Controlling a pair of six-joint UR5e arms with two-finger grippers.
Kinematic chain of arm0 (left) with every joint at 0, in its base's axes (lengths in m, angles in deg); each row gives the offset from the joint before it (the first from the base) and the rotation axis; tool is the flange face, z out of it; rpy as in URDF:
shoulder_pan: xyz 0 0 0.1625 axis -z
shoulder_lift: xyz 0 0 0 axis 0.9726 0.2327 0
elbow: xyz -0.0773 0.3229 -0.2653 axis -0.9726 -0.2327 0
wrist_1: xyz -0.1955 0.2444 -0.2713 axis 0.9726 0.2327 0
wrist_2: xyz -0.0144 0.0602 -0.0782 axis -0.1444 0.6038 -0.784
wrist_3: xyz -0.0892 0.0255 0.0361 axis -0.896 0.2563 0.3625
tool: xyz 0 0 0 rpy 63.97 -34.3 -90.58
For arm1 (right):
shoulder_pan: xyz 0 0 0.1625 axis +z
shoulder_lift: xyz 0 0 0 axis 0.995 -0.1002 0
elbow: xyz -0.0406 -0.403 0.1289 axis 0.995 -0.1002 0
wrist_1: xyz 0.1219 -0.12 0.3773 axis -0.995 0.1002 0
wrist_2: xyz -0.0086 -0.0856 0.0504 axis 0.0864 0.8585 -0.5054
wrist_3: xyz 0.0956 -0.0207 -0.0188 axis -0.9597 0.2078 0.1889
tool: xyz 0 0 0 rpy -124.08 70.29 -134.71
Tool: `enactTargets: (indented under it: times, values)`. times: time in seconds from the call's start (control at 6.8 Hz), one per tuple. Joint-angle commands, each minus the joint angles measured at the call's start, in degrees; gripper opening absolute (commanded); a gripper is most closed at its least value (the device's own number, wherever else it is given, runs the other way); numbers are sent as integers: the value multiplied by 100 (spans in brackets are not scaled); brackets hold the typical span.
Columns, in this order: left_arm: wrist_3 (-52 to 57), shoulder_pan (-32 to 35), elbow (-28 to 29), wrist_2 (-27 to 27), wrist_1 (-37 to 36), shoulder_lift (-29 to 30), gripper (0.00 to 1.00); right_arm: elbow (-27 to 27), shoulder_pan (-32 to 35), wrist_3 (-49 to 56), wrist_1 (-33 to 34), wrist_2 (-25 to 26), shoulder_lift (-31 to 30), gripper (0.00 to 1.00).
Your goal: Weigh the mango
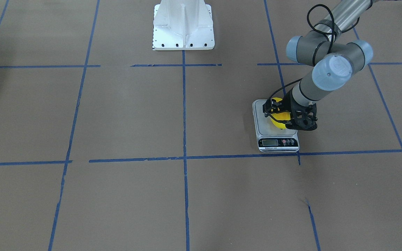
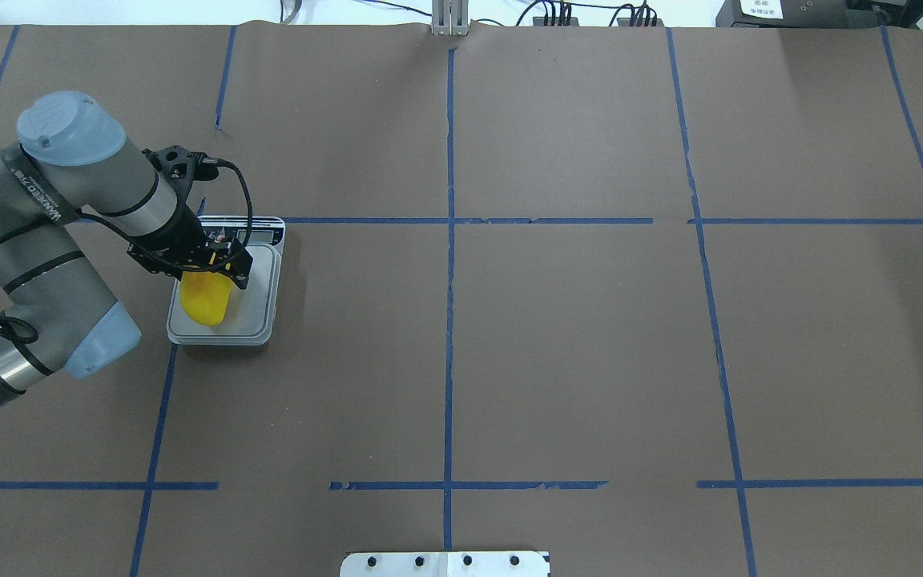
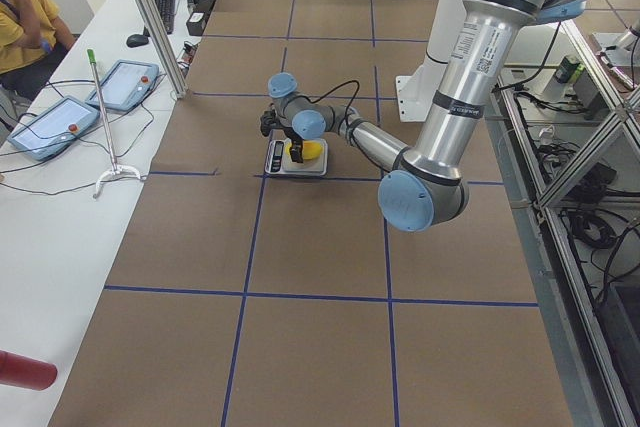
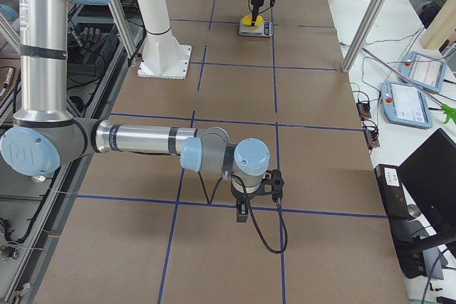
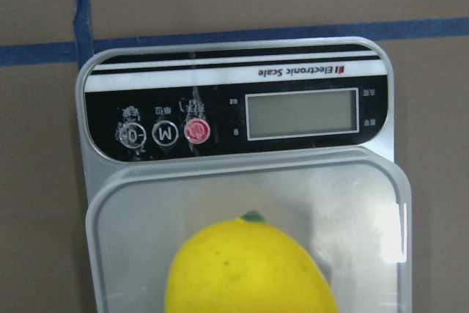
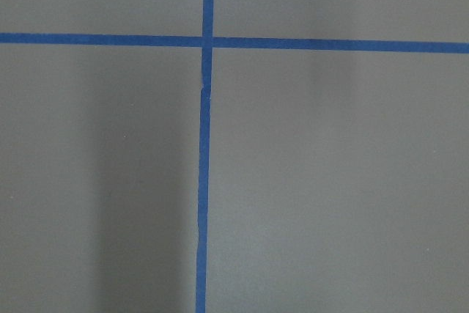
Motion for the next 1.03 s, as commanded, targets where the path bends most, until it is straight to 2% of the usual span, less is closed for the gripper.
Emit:
enactTargets:
  times: [0.0, 0.15, 0.29, 0.44, 0.74, 0.88]
  values:
    - [42, 371, -419, -3, -150, -110, 100, 0, 0, 0, 0, 0, 0, 100]
    - [346, 756, -936, -3, -760, -337, 100, 0, 0, 0, 0, 0, 0, 100]
    - [1176, 1073, -1315, 6, -1323, -635, 100, 0, 0, 0, 0, 0, 0, 100]
    - [2098, 1773, -1467, 41, -1520, -1143, 100, 0, 0, 0, 0, 0, 0, 100]
    - [4092, 3276, -1407, 41, -1522, -2154, 100, 0, 0, 0, 0, 0, 0, 100]
    - [5242, 3692, -1189, 15, -1531, -2411, 100, 0, 0, 0, 0, 0, 0, 100]
